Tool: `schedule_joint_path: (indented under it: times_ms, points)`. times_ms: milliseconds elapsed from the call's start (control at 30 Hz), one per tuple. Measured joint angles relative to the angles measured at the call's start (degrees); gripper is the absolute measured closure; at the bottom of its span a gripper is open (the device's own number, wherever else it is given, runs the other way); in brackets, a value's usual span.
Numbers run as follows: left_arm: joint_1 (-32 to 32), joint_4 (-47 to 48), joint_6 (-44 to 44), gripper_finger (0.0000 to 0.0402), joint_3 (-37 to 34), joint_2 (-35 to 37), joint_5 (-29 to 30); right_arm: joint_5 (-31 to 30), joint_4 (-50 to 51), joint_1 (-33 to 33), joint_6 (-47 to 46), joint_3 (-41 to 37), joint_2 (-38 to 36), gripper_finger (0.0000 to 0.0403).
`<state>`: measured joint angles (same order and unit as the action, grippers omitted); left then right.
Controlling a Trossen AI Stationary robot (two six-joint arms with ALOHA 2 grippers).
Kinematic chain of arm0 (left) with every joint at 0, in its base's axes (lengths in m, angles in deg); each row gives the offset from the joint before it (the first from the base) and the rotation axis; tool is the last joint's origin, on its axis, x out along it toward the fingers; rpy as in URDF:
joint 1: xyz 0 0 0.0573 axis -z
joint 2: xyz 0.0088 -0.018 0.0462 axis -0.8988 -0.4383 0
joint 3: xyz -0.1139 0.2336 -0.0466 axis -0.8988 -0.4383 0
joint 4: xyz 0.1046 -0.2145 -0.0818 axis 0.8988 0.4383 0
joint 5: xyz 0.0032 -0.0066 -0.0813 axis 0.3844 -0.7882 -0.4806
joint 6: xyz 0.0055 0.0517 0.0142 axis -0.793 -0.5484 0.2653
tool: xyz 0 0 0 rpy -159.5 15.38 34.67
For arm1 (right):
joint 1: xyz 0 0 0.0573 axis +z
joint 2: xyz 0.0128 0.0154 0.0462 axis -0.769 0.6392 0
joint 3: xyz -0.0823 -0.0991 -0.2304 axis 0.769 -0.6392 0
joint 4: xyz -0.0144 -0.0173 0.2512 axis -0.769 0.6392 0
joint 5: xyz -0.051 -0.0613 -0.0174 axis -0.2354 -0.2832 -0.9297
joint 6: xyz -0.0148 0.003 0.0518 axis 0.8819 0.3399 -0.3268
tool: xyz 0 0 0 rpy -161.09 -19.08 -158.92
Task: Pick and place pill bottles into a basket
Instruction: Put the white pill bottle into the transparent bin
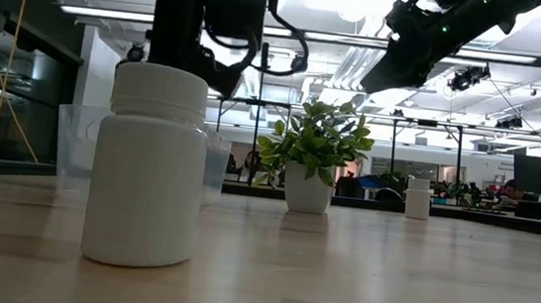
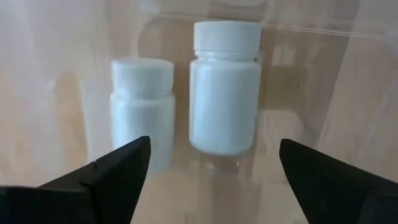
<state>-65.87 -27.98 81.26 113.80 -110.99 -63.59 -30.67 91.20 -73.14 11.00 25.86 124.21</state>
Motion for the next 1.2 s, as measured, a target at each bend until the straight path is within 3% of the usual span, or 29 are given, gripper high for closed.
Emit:
schedule_joint_path:
  times_ms: [233, 533, 767, 1000, 1200]
  points:
    - [0.02, 8.90, 7.73, 0.0052, 9.87, 0.05, 0.23, 0.00, 0.00, 0.00, -0.02, 0.00, 0.00, 0.0178]
    - [2.32, 10.56, 18.50, 0.0100, 20.89, 0.05, -10.08, 0.66, 0.15, 0.00, -0.04, 0.00, 0.00, 0.0178]
    - [10.39, 11.16, 26.45, 0.0123, 25.95, 0.05, -10.39, 0.66, 1.01, -0.02, -0.05, 0.00, 0.00, 0.0178]
    - [20.12, 9.56, 37.36, 0.0131, 26.59, 0.05, -9.52, 2.27, 1.08, -0.02, -1.94, 0.00, 0.00, 0.0178]
    - [29.87, 0.12, 45.09, 0.0131, 26.59, 0.05, -0.90, 4.83, 1.51, 0.16, -3.49, 0.00, 0.00, 0.0178]
